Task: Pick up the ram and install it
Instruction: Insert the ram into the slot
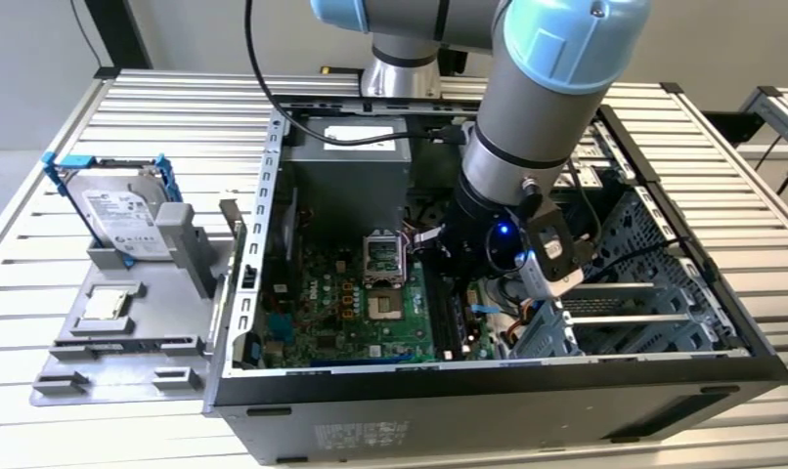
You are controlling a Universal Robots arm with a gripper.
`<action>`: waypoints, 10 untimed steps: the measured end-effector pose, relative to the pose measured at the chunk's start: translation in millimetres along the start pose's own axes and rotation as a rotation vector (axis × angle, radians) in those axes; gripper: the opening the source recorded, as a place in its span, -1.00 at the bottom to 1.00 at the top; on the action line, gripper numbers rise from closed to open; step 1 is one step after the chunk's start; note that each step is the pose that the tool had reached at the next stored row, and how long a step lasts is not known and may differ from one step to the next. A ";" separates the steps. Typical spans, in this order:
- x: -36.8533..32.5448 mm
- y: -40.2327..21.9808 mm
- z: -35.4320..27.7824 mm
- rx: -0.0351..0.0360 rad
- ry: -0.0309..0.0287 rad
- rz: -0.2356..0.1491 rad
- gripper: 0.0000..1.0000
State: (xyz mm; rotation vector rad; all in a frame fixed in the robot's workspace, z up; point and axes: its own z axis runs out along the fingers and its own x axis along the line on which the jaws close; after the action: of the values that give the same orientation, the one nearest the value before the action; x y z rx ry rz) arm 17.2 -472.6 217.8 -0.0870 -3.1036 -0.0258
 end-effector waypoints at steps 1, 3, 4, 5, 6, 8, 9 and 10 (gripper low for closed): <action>0.0 0.0 0.0 0.0000 0.0000 0.000 -1.00; 0.0 0.0 0.0 0.0000 0.0000 0.000 -1.00; 0.0 0.0 0.0 0.0000 0.0000 0.000 -1.00; 0.0 0.0 0.0 0.0001 0.0000 0.000 -1.00; 0.0 0.0 0.0 0.0000 0.0000 0.000 -1.00; 0.0 0.0 0.1 0.0001 0.0000 0.000 -1.00; 0.0 0.0 0.1 0.0003 0.0001 0.000 -1.00; 0.0 0.0 0.1 0.0008 -0.0001 0.000 -1.00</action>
State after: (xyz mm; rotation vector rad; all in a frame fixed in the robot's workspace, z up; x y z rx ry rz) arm 17.2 -472.6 217.8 -0.0870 -3.1036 -0.0246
